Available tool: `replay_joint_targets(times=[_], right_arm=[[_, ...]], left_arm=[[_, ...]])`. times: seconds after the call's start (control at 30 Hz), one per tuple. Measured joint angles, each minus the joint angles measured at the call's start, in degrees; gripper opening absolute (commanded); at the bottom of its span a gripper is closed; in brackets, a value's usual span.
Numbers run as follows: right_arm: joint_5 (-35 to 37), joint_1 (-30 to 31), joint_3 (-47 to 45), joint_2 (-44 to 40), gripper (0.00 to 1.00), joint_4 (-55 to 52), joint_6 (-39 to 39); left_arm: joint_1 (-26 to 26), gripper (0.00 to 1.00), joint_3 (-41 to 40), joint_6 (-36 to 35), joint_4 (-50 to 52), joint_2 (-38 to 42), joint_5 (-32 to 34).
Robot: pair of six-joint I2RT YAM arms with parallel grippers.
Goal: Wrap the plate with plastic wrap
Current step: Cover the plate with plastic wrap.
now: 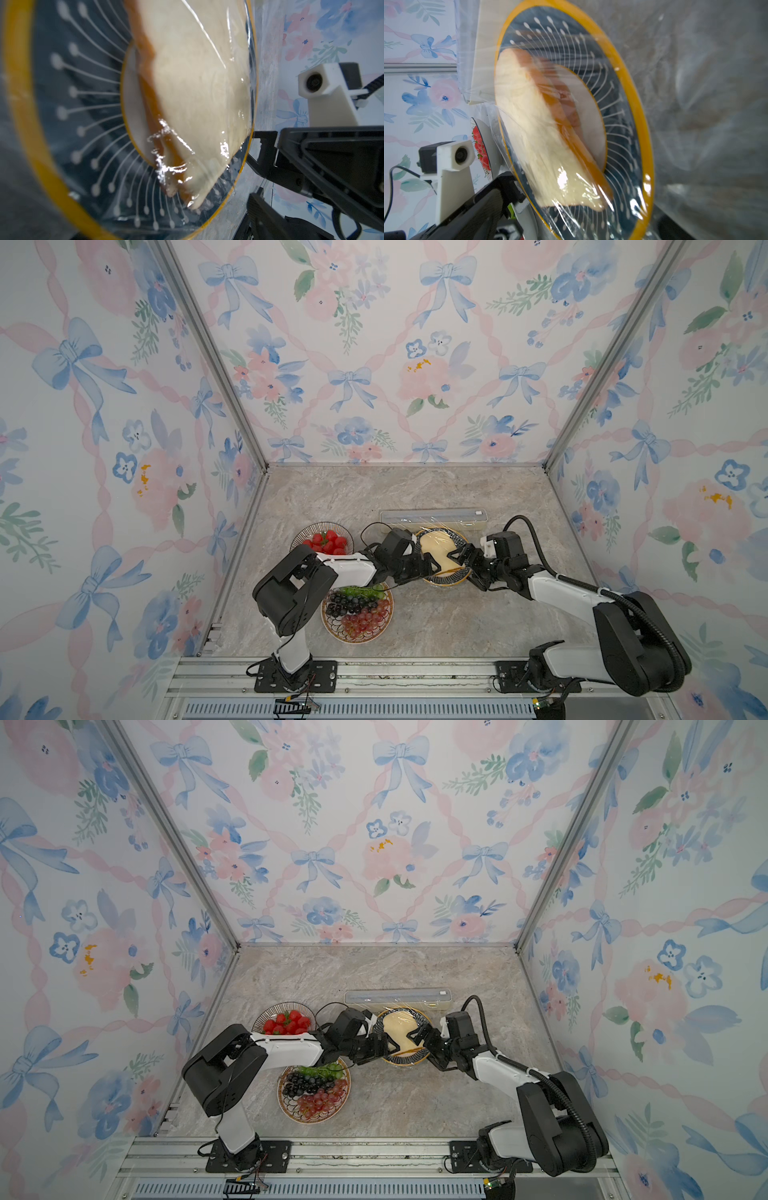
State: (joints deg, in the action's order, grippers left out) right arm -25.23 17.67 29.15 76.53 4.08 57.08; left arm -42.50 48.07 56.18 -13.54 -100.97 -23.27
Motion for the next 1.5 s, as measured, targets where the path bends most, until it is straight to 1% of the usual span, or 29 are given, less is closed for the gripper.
replay_joint_targets(times=[0.17,0.27,0.37,0.53,0.63,0.73,0.93,1.0,1.13,1.3,1.4,1.5], right_arm=[[0.6,-2.9,0.6,-2.2,0.97,-7.1,-4.7],[1.5,-4.3,2.6,-1.9,0.97,-11.2,-7.8],[1.6,-4.5,5.7,0.1,0.97,-12.6,-9.5],[1.6,-2.6,8.6,3.3,0.97,-12.3,-9.8],[2.2,-0.2,9.2,4.0,0.97,-12.0,-9.6],[3.2,0.8,9.2,3.7,0.97,-12.3,-9.1],[3.7,3.0,6.1,-2.3,0.97,-13.1,-7.1],[3.6,2.8,4.9,-3.9,0.97,-13.7,-7.0],[3.4,-0.6,3.1,-5.8,0.97,-17.2,-8.8],[4.0,-7.6,4.8,-8.0,0.97,-23.8,-15.1],[3.8,-10.4,7.9,-7.0,0.97,-25.1,-19.2],[3.2,-11.3,11.5,-3.4,0.97,-24.5,-22.1]], left_arm=[[2.9,0.91,-2.9,-1.2,-0.1,2.9,0.3],[3.9,0.9,-2.9,-2.3,-0.1,3.1,0.2],[4.0,0.89,-2.0,-3.2,0.1,2.7,-0.3],[3.4,0.88,2.0,-4.2,0.6,0.3,-1.3],[2.8,0.87,3.0,-4.8,1.3,-0.4,-1.6],[2.7,0.87,3.0,-5.0,1.7,-0.4,-1.4],[1.8,0.87,0.2,-5.0,1.2,0.8,-1.0],[1.6,0.87,-0.9,-5.1,1.4,1.5,-0.9],[2.1,0.88,-1.7,-5.9,2.2,2.0,0.4],[3.9,0.88,-1.7,-8.5,6.4,5.0,3.5],[5.5,0.87,-1.1,-10.6,8.7,7.3,4.7],[6.8,0.87,1.4,-12.7,10.5,7.7,5.6]])
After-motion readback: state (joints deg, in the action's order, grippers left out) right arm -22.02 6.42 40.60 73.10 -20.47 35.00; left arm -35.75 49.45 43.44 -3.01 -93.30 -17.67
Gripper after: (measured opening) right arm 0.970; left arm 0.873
